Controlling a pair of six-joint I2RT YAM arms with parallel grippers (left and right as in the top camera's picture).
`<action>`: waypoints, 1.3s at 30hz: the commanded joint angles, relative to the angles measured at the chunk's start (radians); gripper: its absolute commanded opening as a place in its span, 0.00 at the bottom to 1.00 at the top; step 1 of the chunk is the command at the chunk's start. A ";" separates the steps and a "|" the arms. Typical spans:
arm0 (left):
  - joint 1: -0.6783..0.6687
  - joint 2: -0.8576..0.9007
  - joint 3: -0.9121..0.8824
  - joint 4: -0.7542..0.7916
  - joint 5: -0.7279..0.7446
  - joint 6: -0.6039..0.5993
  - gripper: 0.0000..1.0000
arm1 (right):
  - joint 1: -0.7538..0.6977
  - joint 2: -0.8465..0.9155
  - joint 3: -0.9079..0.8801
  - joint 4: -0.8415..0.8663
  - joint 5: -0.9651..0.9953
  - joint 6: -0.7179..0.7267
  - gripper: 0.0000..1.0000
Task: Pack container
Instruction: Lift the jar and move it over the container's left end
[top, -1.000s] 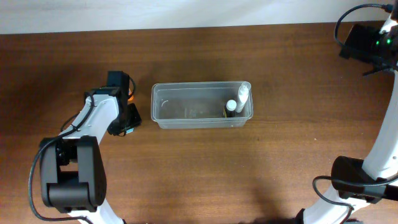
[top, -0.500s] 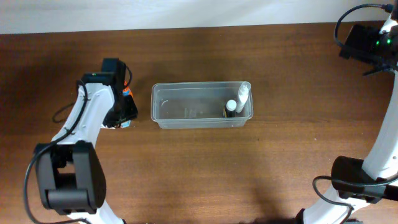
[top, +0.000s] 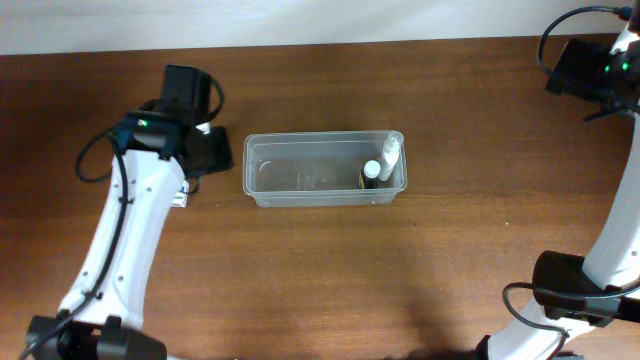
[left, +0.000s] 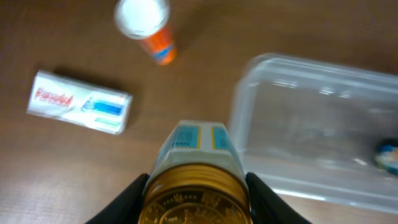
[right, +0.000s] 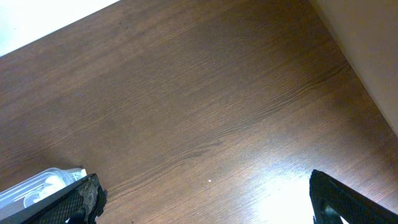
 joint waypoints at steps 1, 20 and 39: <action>-0.068 -0.029 0.025 0.053 -0.008 0.024 0.33 | -0.004 -0.017 0.016 -0.006 0.012 -0.007 0.98; -0.206 0.131 0.025 0.172 -0.018 0.038 0.33 | -0.004 -0.017 0.016 -0.006 0.012 -0.007 0.98; -0.207 0.321 0.024 0.172 -0.004 0.038 0.33 | -0.004 -0.017 0.016 -0.006 0.012 -0.007 0.98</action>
